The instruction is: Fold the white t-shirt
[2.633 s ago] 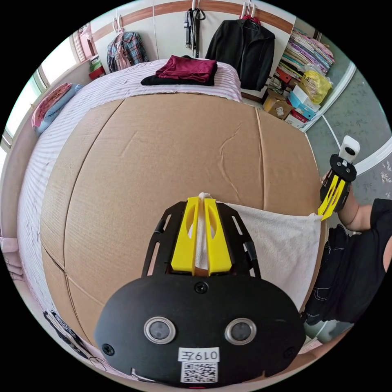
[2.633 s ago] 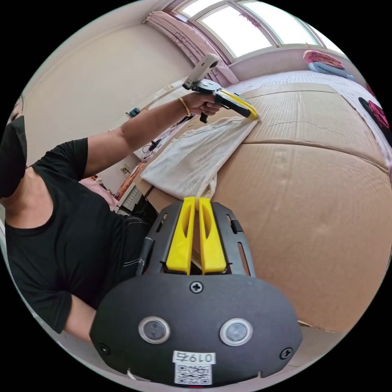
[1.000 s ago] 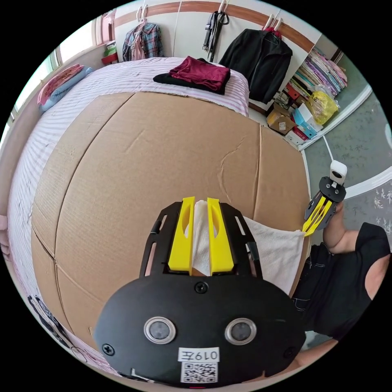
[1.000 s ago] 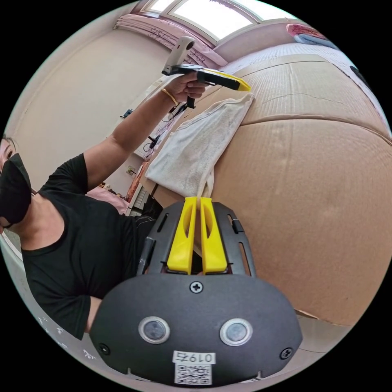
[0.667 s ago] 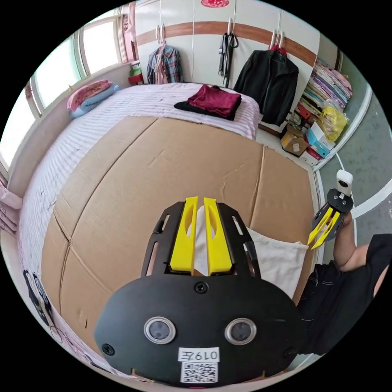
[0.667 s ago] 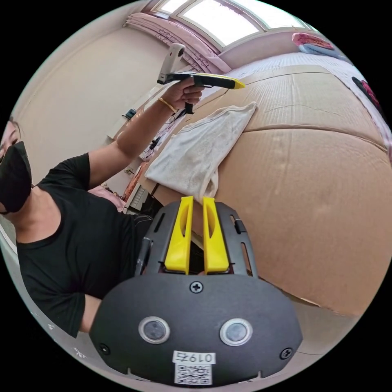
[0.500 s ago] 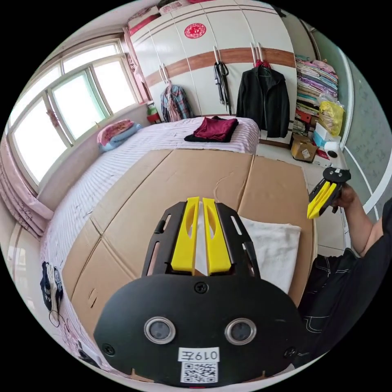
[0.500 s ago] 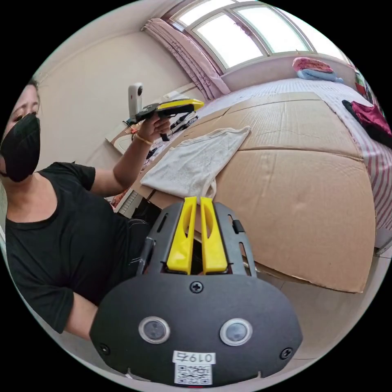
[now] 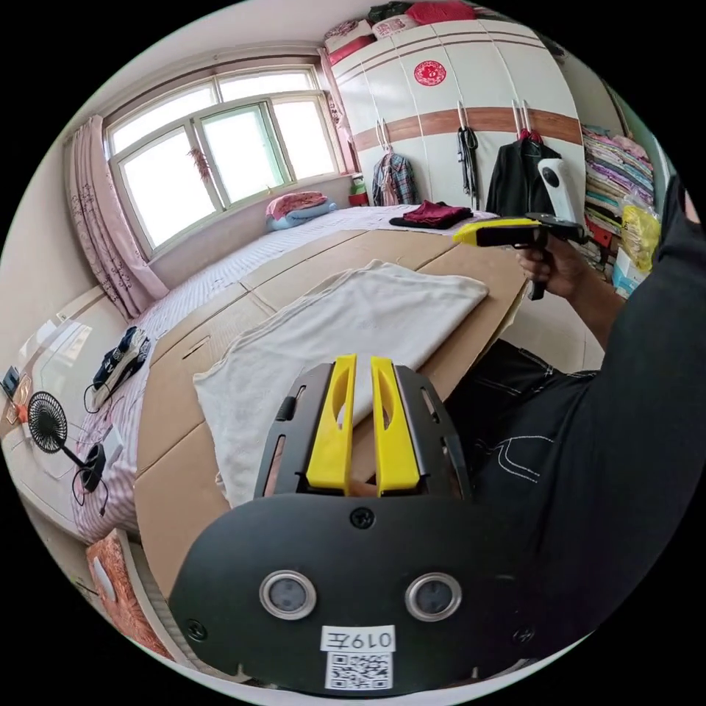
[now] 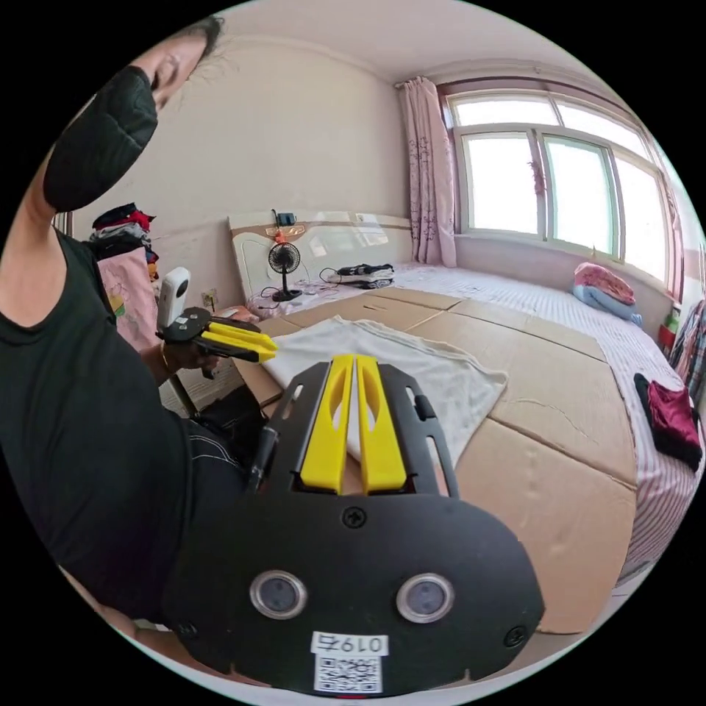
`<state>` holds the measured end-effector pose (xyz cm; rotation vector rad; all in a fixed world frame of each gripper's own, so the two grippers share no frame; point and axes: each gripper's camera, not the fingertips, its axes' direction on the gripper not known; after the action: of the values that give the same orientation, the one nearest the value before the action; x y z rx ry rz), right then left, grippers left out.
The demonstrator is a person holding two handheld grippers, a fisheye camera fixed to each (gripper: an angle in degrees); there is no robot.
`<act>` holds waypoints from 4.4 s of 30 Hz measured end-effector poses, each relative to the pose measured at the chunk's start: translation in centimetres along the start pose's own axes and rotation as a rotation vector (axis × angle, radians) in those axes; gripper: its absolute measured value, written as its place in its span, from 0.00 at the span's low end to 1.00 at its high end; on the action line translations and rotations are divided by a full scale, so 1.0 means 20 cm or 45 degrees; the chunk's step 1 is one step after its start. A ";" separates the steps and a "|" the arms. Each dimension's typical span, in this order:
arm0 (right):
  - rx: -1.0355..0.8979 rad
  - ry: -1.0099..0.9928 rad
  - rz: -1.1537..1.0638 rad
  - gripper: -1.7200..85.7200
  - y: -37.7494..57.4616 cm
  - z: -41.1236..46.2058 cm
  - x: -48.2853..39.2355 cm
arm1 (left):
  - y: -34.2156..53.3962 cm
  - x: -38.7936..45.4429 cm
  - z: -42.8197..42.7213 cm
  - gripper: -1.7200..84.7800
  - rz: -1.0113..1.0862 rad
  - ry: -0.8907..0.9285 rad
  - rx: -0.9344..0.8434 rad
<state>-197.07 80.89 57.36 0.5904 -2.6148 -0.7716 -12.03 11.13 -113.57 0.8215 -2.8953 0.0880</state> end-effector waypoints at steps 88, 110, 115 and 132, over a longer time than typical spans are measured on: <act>-0.859 -0.362 -0.425 0.09 -2.90 -0.76 -0.48 | -0.47 -1.71 0.79 0.03 0.341 0.314 -0.147; -0.916 -0.436 -0.456 0.01 -3.59 -1.38 0.08 | -0.67 -2.14 1.54 0.06 0.473 0.472 -0.257; -0.843 -0.496 -0.548 0.01 -3.70 -1.61 0.08 | -0.71 -2.12 1.58 0.10 0.555 0.501 -0.224; -0.951 -0.699 -0.648 0.08 -3.88 -2.04 0.07 | -0.74 -2.11 1.69 0.04 0.745 0.693 -0.336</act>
<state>-158.08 3.37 45.18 0.8963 -2.3060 -2.1936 27.61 17.39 -152.73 -0.1039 -2.4458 -0.0153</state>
